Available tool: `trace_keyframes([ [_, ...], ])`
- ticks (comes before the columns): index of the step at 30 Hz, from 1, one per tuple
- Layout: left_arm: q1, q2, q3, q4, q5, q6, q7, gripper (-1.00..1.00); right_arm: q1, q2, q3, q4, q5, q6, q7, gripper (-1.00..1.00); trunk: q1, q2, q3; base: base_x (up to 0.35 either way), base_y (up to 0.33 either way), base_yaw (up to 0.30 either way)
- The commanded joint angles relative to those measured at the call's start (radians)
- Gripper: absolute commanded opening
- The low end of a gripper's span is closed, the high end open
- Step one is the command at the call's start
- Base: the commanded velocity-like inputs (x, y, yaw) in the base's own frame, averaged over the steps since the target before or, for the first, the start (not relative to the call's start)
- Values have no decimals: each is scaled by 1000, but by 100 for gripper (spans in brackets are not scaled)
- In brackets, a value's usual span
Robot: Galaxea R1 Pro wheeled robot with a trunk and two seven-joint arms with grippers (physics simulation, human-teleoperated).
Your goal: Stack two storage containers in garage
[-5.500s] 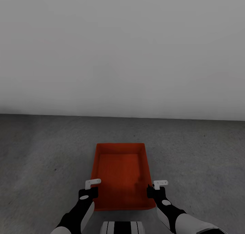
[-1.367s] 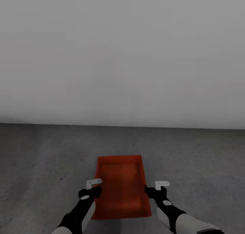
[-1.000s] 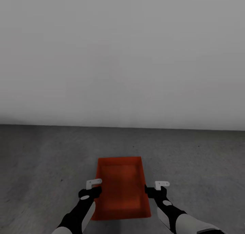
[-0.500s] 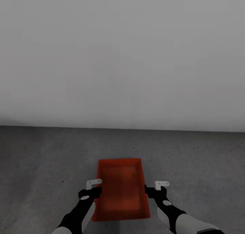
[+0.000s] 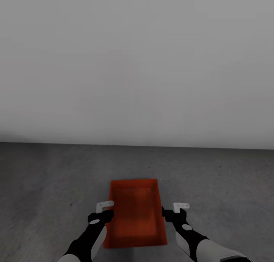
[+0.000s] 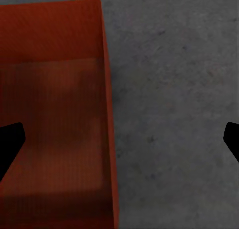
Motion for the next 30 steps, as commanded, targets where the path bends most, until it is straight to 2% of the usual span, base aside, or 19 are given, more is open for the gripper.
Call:
trace_keyframes([
  [1, 0, 0, -3, -2, 11, 4, 6, 100, -1, 0, 9, 1, -10, -3, -3, 100, -4, 7, 3, 0, 0, 0],
  [25, -1, 2, -3, -11, 11, 2, 7, 100, -1, 0, 9, 1, -10, -3, -3, 100, -96, 175, 78, 0, 0, 0],
  [30, -1, 1, -2, -13, 11, 1, 7, 100, -1, 0, 9, 1, -10, -3, -3, 100, -96, 175, 78, 0, 0, 0],
])
